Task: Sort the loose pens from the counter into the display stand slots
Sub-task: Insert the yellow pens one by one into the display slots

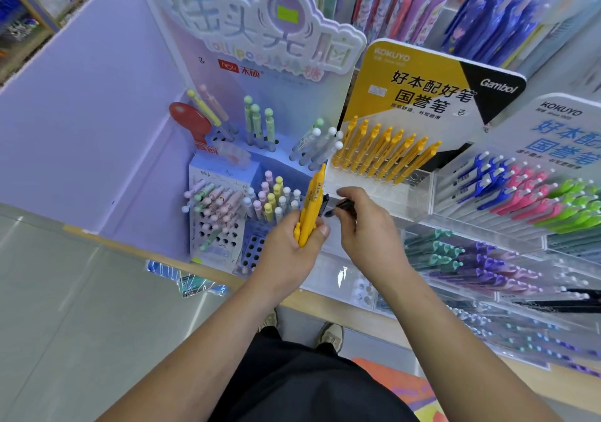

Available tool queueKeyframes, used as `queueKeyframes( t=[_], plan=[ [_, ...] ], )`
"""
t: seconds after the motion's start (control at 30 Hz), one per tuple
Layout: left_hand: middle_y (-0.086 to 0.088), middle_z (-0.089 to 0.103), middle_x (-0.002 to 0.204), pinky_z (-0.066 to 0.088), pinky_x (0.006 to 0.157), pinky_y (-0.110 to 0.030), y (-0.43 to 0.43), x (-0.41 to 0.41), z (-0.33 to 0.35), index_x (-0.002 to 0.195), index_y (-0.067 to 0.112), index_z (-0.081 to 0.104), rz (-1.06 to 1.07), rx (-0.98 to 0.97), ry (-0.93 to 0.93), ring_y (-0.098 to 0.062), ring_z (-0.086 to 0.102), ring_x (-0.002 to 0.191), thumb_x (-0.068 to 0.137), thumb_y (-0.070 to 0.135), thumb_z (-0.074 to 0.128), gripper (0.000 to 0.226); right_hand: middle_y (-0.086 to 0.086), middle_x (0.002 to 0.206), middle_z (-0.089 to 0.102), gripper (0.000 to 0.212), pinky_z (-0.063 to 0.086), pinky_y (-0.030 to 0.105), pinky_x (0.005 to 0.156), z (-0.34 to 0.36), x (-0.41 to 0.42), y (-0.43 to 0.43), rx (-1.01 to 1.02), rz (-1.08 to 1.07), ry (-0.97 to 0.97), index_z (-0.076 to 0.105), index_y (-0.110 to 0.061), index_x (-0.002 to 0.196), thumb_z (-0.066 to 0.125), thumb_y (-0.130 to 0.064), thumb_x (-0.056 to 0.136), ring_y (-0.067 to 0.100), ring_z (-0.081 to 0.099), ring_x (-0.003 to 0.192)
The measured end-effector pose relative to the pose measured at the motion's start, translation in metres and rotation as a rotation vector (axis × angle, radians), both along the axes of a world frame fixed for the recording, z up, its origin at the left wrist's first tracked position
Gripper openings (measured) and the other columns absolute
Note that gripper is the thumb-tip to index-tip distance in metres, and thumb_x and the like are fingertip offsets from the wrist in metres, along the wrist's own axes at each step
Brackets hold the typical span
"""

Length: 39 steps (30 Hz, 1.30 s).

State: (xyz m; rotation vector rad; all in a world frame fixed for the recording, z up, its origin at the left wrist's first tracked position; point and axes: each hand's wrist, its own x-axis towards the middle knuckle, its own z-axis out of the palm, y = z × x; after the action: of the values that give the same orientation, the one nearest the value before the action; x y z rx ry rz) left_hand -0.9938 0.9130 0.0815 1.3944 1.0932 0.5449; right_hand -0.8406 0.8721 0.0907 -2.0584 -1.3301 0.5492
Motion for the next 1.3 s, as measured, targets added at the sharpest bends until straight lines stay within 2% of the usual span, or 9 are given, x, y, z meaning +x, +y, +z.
queueKeyframes(
  t=[0.13,0.27,0.4,0.57,0.67,0.87,1.0,1.13,1.3],
  plan=[
    [-0.015,0.062,0.076,0.055,0.068,-0.047,0.002,-0.001,0.002,0.099,0.028,0.068,0.004,-0.022,-0.006,-0.017,0.055,0.065,0.102,0.029,0.067,0.003,0.000,0.087,0.075,0.023,0.054,0.044,0.060,-0.007,-0.004,0.008,0.022,-0.023,-0.001,0.045,-0.027,0.110,0.064,-0.021,0.099,0.029,0.067,0.076],
    [-0.017,0.070,0.083,0.052,0.057,-0.022,0.001,0.000,0.007,0.102,0.019,0.067,0.034,-0.056,-0.050,-0.009,0.061,0.063,0.104,0.024,0.064,0.006,0.004,0.075,0.070,0.013,0.044,0.033,0.047,-0.011,-0.003,0.009,0.115,-0.012,-0.281,0.064,-0.016,0.100,0.074,-0.019,0.091,0.035,0.063,0.064],
    [-0.003,0.066,0.074,0.051,0.056,-0.022,0.001,0.001,0.012,0.104,0.017,0.065,0.032,-0.072,-0.061,-0.013,0.059,0.059,0.105,0.028,0.063,0.011,0.004,0.082,0.073,0.018,0.053,0.039,0.054,-0.009,0.003,0.009,0.085,0.012,-0.262,0.072,-0.018,0.107,0.075,-0.019,0.090,0.033,0.067,0.071],
    [-0.004,0.056,0.069,0.040,0.048,-0.027,0.001,0.004,0.038,0.092,0.024,0.065,-0.173,-0.226,-0.214,-0.018,0.046,0.055,0.105,0.028,0.063,0.014,-0.006,0.094,0.075,0.025,0.055,0.020,0.075,0.046,0.004,-0.016,0.181,-0.117,0.338,0.070,-0.021,0.121,0.069,-0.014,0.097,0.006,0.069,0.084],
    [-0.009,0.046,0.070,0.032,0.047,-0.028,-0.001,0.017,0.052,0.080,0.032,0.064,-0.307,-0.321,-0.299,-0.017,0.037,0.055,0.105,0.027,0.063,0.025,0.015,0.092,0.075,0.015,0.059,0.045,0.084,0.069,0.010,-0.026,0.182,-0.103,0.738,0.076,-0.010,0.103,0.064,-0.017,0.100,0.030,0.070,0.087],
    [-0.007,0.061,0.073,0.041,0.047,-0.029,-0.006,0.037,0.055,0.108,0.021,0.064,-0.390,-0.231,-0.239,-0.017,0.050,0.054,0.105,0.028,0.062,0.008,0.020,0.088,0.075,0.016,0.060,0.039,0.078,0.079,0.028,-0.044,0.259,-0.262,0.915,0.072,0.003,0.097,0.068,-0.012,0.094,0.028,0.071,0.076],
    [-0.006,0.057,0.072,0.036,0.045,-0.027,-0.007,0.044,0.053,0.111,0.019,0.067,-0.401,-0.273,-0.255,-0.016,0.045,0.054,0.102,0.031,0.065,0.014,0.019,0.088,0.077,0.014,0.063,0.040,0.078,0.083,0.037,-0.047,0.332,-0.365,0.917,0.071,0.001,0.097,0.066,-0.012,0.097,0.029,0.074,0.080],
    [-0.005,0.057,0.071,0.033,0.044,-0.027,-0.005,0.052,0.057,0.119,0.004,0.062,-0.331,-0.279,-0.248,-0.016,0.043,0.052,0.094,0.045,0.063,0.048,0.008,0.081,0.073,0.008,0.060,0.040,0.070,0.098,0.058,-0.046,0.470,-0.436,0.790,0.069,-0.008,0.091,0.068,-0.013,0.097,0.023,0.070,0.077],
    [-0.004,0.054,0.067,0.035,0.043,-0.028,0.002,0.059,0.050,0.107,0.004,0.061,-0.114,-0.124,-0.135,-0.019,0.041,0.053,0.106,0.034,0.058,0.030,0.003,0.076,0.069,0.004,0.059,0.033,0.064,0.126,0.086,-0.042,0.620,-0.450,0.510,0.066,-0.012,0.097,0.069,-0.009,0.097,0.023,0.069,0.067]
  ],
)
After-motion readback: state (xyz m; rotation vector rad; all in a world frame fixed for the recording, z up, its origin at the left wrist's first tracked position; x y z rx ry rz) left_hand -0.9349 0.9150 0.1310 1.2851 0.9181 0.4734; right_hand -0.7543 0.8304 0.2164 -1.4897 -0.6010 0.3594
